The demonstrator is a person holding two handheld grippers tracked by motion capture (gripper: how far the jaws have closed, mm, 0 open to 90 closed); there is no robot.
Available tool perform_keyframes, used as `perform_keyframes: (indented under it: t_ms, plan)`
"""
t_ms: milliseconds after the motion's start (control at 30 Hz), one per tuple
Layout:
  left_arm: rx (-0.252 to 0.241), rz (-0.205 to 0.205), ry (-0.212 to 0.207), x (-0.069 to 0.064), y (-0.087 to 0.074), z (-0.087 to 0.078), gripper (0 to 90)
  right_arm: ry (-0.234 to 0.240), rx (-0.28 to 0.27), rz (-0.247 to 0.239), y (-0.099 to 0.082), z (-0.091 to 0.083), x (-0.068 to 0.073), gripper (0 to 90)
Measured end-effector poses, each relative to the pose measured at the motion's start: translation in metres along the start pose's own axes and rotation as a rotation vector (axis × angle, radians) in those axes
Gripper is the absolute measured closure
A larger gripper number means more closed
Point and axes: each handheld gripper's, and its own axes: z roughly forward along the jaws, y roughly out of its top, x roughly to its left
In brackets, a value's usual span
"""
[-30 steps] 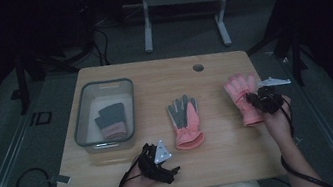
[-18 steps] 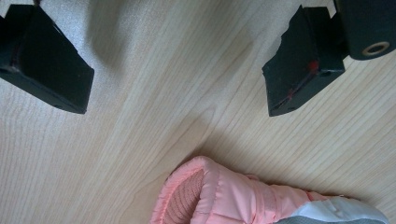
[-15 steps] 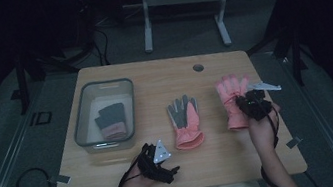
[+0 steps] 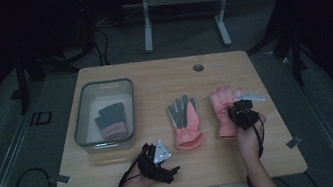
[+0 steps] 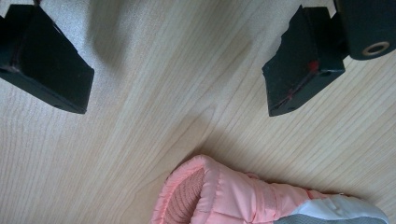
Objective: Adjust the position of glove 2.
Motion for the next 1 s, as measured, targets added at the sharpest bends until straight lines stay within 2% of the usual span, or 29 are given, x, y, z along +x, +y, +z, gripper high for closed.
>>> perform_keyframes:
  t_ms: [133,367,533,767,800,833,867,900,933,967,1000]
  plan:
    - [-0.001,-0.002,0.001,0.001,-0.001,0.0,7.9,-0.002,0.046,0.013,-0.007,0.018,-0.001,85.1]
    - [0.004,0.007,0.002,0.0,-0.001,0.001,7.9,-0.007,0.053,0.022,-0.012,0.028,-0.001,82.9]
    - [0.004,0.007,0.002,0.0,-0.001,0.001,7.9,0.001,0.048,0.015,-0.011,0.027,-0.003,78.0]
    - [0.007,0.008,0.0,0.0,-0.001,0.001,7.8,0.046,0.024,-0.006,-0.004,0.012,-0.011,72.0]
    - [0.006,0.008,0.0,-0.001,-0.001,0.001,7.9,0.06,0.013,-0.034,0.0,0.006,-0.013,69.8]
    - [0.005,0.008,-0.001,-0.001,-0.001,0.001,7.9,0.06,0.013,-0.034,0.0,0.006,-0.013,69.8]
    - [0.007,0.009,-0.001,-0.001,-0.001,0.001,7.8,0.099,0.001,-0.079,0.004,0.001,-0.015,66.6]
    - [0.007,0.01,-0.001,-0.001,-0.001,0.001,7.8,0.099,0.001,-0.079,0.004,0.001,-0.015,66.6]
    - [0.006,0.007,-0.002,-0.001,-0.001,0.001,7.9,0.096,-0.004,-0.144,0.007,-0.002,-0.016,65.4]
    - [0.006,0.006,-0.002,-0.001,-0.001,0.001,7.9,0.096,-0.004,-0.144,0.007,-0.002,-0.016,65.4]
    - [0.004,0.005,-0.002,-0.001,-0.001,0.001,7.8,0.126,-0.015,-0.185,0.01,-0.004,-0.018,64.1]
